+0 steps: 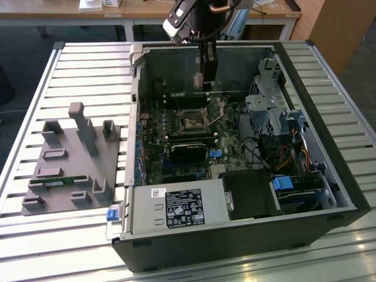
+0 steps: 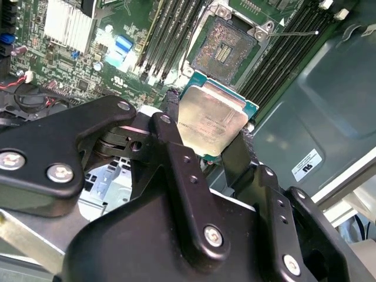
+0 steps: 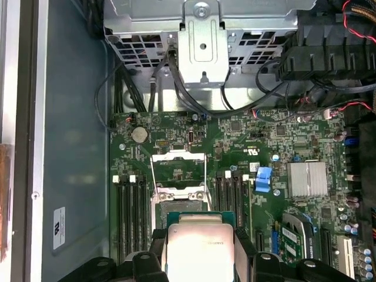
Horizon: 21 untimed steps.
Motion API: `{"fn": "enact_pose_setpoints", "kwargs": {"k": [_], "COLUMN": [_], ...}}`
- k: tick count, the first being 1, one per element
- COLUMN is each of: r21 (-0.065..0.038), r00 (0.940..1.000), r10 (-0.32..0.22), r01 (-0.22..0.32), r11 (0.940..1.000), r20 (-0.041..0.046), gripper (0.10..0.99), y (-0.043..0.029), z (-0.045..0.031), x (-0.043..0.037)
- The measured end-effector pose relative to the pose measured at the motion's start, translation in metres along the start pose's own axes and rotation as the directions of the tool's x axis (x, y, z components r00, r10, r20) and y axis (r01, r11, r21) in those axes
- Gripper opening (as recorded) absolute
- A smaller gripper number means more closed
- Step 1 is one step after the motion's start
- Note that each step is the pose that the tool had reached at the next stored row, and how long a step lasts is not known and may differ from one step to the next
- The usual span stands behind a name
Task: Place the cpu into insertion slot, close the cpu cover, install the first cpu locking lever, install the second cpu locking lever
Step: 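Place the cpu into insertion slot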
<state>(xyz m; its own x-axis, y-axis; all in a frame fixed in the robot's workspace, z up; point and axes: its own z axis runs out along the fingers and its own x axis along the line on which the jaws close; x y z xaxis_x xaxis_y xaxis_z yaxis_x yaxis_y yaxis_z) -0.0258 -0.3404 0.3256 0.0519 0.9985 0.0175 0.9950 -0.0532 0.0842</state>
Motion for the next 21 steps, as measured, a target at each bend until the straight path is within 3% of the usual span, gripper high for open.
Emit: {"fn": "enact_pose_setpoints", "kwargs": {"k": [21], "r21": [0.000], "r00": [1.0000], "r10": [0.000], "r01": [0.000], "r11": [1.0000], "r20": [0.0000], "gripper": [0.537], "y": [-0.0007], "z": [0.0083], "x": [-0.0002]}}
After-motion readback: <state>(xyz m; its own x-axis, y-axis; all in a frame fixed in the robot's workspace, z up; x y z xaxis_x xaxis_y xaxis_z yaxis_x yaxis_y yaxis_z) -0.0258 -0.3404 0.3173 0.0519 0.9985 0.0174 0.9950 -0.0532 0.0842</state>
